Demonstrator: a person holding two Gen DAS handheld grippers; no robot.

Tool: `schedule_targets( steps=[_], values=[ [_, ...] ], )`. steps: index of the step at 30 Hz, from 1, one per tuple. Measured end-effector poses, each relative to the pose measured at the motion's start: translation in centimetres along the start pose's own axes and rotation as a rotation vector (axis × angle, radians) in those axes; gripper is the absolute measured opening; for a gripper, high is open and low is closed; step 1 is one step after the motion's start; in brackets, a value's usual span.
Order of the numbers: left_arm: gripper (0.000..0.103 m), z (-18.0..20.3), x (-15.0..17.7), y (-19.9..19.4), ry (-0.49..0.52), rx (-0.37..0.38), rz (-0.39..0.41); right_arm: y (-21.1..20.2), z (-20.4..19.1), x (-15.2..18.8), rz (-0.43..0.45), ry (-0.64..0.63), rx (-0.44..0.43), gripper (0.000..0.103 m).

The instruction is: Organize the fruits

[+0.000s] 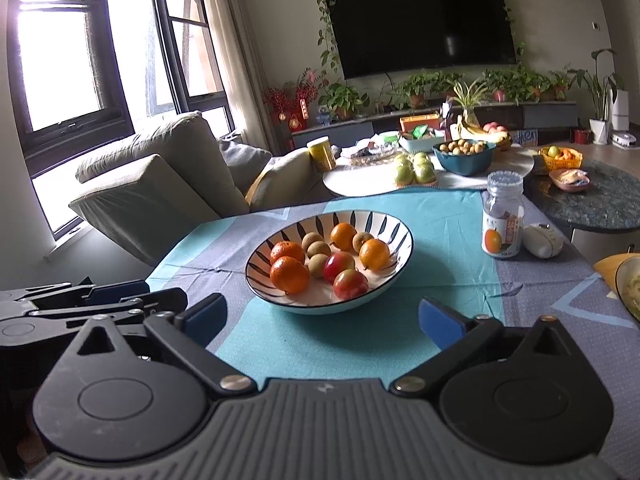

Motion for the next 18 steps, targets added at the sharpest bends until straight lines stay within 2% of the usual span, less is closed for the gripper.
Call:
schedule_targets(
  steps=[8, 11, 18],
  values=[
    [0.037, 0.3, -0.1, -0.8, 0.013, -0.042, 0.017, -0.9, -0.1, -0.1, 0.017, 0.008, -0.011, 0.079],
    [0.037, 0.4, 0.0, -0.9, 0.012, -0.048, 0.017, -1.1, -0.2, 0.0, -0.016, 0.006, -0.038, 0.079],
    [0.037, 0.7, 0.3, -1.0, 0.026, -0.050, 0.005, -0.7, 0.7, 0.3, -0.039, 0.048, 0.009, 0.079]
  ],
)
Point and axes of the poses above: each gripper's, at about its wrist camera, not at the fingertips, and y roughly the way its jaws point, z to its right, x to its underside, the point moved 7 cm from there along y, roughly the way its jaws point, and after that the axes turned 10 degrees about x, right-handed, at the moved point
